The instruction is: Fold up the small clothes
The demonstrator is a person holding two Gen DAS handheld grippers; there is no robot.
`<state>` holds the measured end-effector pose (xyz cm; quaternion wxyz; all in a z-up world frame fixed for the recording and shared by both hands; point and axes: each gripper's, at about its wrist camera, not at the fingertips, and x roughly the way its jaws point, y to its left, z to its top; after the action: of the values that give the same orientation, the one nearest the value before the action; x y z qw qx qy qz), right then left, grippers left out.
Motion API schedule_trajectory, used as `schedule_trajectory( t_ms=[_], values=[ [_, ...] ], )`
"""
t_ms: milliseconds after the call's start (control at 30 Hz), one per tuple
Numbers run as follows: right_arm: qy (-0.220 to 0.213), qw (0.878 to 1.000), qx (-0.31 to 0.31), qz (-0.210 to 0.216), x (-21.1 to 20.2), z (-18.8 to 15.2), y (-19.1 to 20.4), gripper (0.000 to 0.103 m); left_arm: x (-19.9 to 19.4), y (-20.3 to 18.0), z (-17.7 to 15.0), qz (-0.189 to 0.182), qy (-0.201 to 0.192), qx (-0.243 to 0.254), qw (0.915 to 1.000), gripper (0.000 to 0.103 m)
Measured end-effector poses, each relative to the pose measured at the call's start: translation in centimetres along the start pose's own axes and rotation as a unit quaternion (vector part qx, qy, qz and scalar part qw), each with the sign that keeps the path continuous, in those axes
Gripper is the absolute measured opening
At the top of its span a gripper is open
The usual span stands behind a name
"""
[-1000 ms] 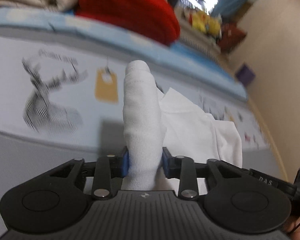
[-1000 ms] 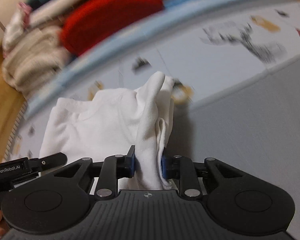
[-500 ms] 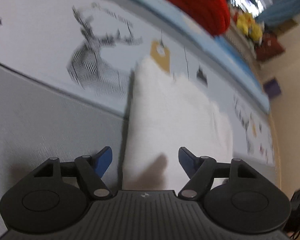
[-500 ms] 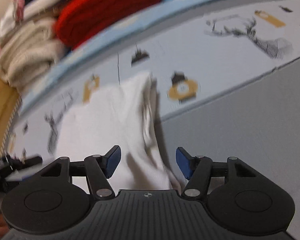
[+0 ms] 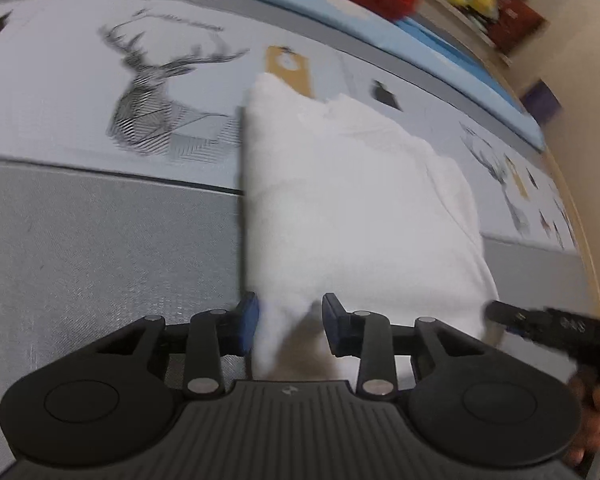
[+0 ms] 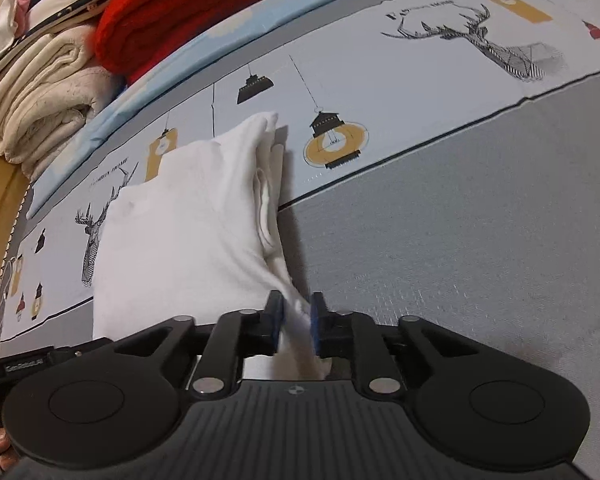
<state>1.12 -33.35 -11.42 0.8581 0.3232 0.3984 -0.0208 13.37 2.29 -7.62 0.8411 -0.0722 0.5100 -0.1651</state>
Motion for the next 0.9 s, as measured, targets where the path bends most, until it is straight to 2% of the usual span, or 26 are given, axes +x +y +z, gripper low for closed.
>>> schedule_trajectory(
  t_ms=[67, 100, 167, 233, 267, 300, 367, 400, 433, 500, 533, 567, 667, 700, 733, 800, 900],
  values=[
    [0.024, 1.000, -0.010, 0.006, 0.4, -0.1, 0.0, 0.022, 1.3, -0.3, -1.0, 0.031, 0.041, 0.030, 0.9982, 0.033],
    [0.046, 0.999, -0.026, -0.006, 1.0, -0.4, 0.0, 0.021, 1.9, -0.1, -1.6, 0.050, 0.058, 0.039, 0.9963, 0.033],
    [0.067, 0.997, -0.036, -0.033, 1.6, -0.8, -0.3, 0.020, 1.2, -0.1, -1.6, 0.045, 0.043, 0.034, 0.9975, 0.033],
    [0.059, 0.998, -0.019, -0.024, 1.2, -0.6, -0.7, 0.019, 0.0, -0.3, -1.5, 0.036, 0.013, 0.034, 0.9987, 0.034],
    [0.052, 0.998, -0.019, -0.023, 0.9, -0.5, -0.8, 0.019, -0.1, -0.2, -1.7, 0.040, 0.011, 0.039, 0.9984, 0.034],
    [0.048, 0.998, -0.022, -0.024, 0.6, -0.5, -0.9, 0.019, 0.4, 0.0, -2.1, 0.057, 0.026, 0.047, 0.9969, 0.034],
    [0.051, 0.998, -0.030, -0.032, 0.5, -0.7, -1.1, 0.024, 0.8, -0.3, -3.1, 0.084, 0.040, 0.070, 0.9931, 0.043],
    [0.054, 0.997, -0.039, -0.044, 0.4, -0.9, -1.1, 0.032, 0.1, -0.8, -3.3, 0.095, 0.025, 0.087, 0.9913, 0.044],
    [0.054, 0.996, -0.047, -0.056, 0.2, -1.1, -1.2, 0.034, -1.0, -1.5, -3.4, 0.111, 0.004, 0.104, 0.9884, 0.045],
    [0.047, 0.991, -0.065, -0.104, -0.8, -1.3, -1.4, 0.034, -3.4, -2.7, -3.7, 0.141, -0.046, 0.130, 0.9804, 0.065],
    [0.034, 0.989, -0.074, -0.124, -1.6, -1.4, -1.6, 0.034, -5.0, -3.5, -3.9, 0.152, -0.075, 0.141, 0.9754, 0.080],
    [0.015, 0.988, -0.078, -0.134, -2.6, -1.3, -1.9, 0.034, -6.5, -4.2, -4.1, 0.160, -0.103, 0.150, 0.9701, 0.089],
    [-0.082, 0.985, -0.088, -0.124, -7.3, -1.1, -2.1, 0.036, -11.0, -6.9, -5.4, 0.180, -0.171, 0.181, 0.9517, 0.091],
    [-0.124, 0.980, -0.104, -0.117, -9.4, -1.4, -1.7, 0.044, -12.5, -8.3, -6.1, 0.185, -0.190, 0.185, 0.9463, 0.093],
    [-0.154, 0.974, -0.119, -0.112, -11.1, -1.9, -1.3, 0.055, -14.0, -9.1, -7.0, 0.190, -0.210, 0.185, 0.9410, 0.101],
    [-0.187, 0.968, -0.140, -0.094, -14.1, -3.1, -0.7, 0.060, -16.2, -10.9, -9.3, 0.192, -0.248, 0.176, 0.9332, 0.103],
    [-0.204, 0.966, -0.154, -0.049, -17.5, -5.9, -0.4, 0.068, -18.7, -12.8, -13.0, 0.179, -0.261, 0.150, 0.9366, 0.103]
  ],
)
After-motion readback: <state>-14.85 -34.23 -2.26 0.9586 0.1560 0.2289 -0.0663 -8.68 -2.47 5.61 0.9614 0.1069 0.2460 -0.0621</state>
